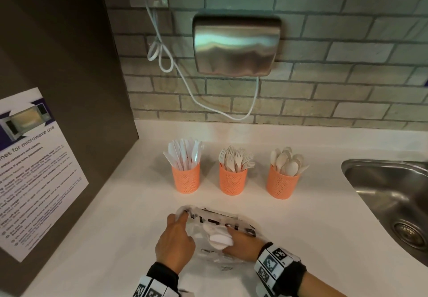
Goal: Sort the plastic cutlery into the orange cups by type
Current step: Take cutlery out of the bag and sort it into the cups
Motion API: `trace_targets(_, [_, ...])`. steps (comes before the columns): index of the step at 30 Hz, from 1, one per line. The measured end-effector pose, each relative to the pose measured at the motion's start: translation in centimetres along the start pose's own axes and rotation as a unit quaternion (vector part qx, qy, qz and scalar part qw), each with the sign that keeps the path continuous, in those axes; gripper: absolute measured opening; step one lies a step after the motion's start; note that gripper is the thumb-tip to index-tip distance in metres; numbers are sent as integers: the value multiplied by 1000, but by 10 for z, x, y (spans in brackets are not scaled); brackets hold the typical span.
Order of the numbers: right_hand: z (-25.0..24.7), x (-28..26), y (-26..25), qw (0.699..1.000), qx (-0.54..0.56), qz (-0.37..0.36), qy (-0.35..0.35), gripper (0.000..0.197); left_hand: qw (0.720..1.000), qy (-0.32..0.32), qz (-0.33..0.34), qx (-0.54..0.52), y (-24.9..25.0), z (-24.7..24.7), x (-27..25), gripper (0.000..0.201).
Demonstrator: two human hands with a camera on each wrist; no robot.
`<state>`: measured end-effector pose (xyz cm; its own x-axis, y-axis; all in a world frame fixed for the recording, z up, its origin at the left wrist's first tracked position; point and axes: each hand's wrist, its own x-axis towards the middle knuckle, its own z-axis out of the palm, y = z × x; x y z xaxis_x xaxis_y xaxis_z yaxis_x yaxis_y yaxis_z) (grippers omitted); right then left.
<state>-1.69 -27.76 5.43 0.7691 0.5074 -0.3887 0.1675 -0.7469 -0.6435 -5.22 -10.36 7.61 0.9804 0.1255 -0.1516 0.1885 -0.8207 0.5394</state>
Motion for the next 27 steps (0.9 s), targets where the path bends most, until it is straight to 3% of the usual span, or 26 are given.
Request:
trace_targets(3, [-4, -7, 5, 999, 48, 7, 9, 47, 1000, -7, -6, -5, 3, 1, -2, 61])
trace_targets(8, [10, -9, 5, 997, 45, -60, 28, 32, 995, 16, -28, -94, 3, -4, 18, 49])
trace_targets(15, [4, -9, 18, 991, 101, -52, 77, 39, 990, 42, -30, -133, 2, 5, 23, 42])
trace_targets(19, [7, -5, 19, 989, 80, -61, 104, 46, 970, 34, 2, -239, 13, 5, 16, 40])
trace_targets(21, [8, -3, 19, 987, 78, -59, 124, 37, 968, 22, 23, -250, 19, 6, 11, 40])
trace_targets(23, [12, 0, 20, 984, 113, -53, 131, 29, 969, 20, 26, -246, 18, 6, 9, 39])
trace_targets(26, [17, 0, 19, 983, 143, -30, 111, 42, 965, 36, 15, -260, 13, -2, 12, 39])
trace_targets(27, [18, -1, 17, 980, 160, -50, 103, 38, 964, 54, 7, -260, 12, -6, 14, 39])
